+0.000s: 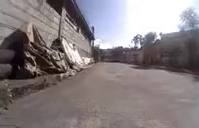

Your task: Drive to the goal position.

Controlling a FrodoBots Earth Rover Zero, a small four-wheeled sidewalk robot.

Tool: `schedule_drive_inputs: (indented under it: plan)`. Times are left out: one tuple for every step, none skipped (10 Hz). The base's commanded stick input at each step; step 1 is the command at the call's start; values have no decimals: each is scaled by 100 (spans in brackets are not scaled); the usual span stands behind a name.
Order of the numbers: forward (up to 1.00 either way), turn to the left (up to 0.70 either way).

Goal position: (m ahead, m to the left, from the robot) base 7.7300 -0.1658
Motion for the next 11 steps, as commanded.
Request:
schedule_drive_inputs:
  plan:
    - [85,0]
    - [85,0]
    - [85,0]
    - [85,0]
    - [85,0]
    - [85,0]
    - [85,0]
    - [85,0]
    - [85,0]
    - [85,0]
    - [85,0]
